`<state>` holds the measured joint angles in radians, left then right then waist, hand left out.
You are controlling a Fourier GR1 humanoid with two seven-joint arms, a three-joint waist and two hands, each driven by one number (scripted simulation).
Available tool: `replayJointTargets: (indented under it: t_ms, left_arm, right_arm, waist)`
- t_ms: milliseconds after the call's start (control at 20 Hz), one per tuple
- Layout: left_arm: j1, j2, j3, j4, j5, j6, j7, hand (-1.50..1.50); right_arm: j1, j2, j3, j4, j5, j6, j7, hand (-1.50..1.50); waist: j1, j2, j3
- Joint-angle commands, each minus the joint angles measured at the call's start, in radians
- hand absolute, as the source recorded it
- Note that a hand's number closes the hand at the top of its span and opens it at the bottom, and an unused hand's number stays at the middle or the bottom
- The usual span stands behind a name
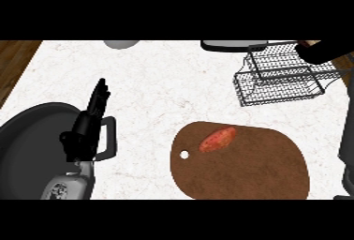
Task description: Pick the cupcake from the cutting board and place it in the tiered basket
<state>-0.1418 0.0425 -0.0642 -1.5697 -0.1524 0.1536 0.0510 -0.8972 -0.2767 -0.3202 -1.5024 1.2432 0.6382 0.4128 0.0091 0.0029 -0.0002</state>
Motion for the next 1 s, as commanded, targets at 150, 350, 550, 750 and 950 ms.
replayJointTargets:
  t_ms: [150, 350, 550, 750, 950]
  left_arm:
    - [0.005, -0.008, -0.007, -0.008, -0.003, -0.006, 0.013, 0.00]
    - [-0.056, -0.020, 0.015, 0.076, -0.011, 0.019, -0.025, 0.00]
    - [0.001, -0.033, -0.019, 0.013, -0.020, 0.018, -0.012, 0.00]
    - [0.022, -0.032, -0.034, 0.004, -0.033, 0.030, -0.011, 0.00]
    - [0.000, -0.023, -0.025, -0.005, -0.026, 0.018, 0.028, 0.00]
  right_arm:
    - [0.023, -0.119, -0.004, 0.231, -0.008, -0.168, -0.131, 1.50]
    - [-0.034, -0.010, -0.173, 0.326, -0.091, -0.253, 0.012, -1.50]
    - [-0.043, -0.031, -0.213, 0.341, -0.196, -0.232, -0.034, -1.50]
    - [-0.037, 0.008, -0.294, 0.349, -0.274, -0.348, -0.035, -1.50]
    - [-0.037, -0.049, -0.375, 0.316, -0.331, -0.412, -0.023, -1.50]
  waist:
    - [-0.001, -0.001, 0.000]
    - [0.004, 0.006, 0.001]
    - [0.000, -0.002, 0.000]
    - [0.002, -0.002, 0.001]
    - [-0.006, -0.003, 0.001]
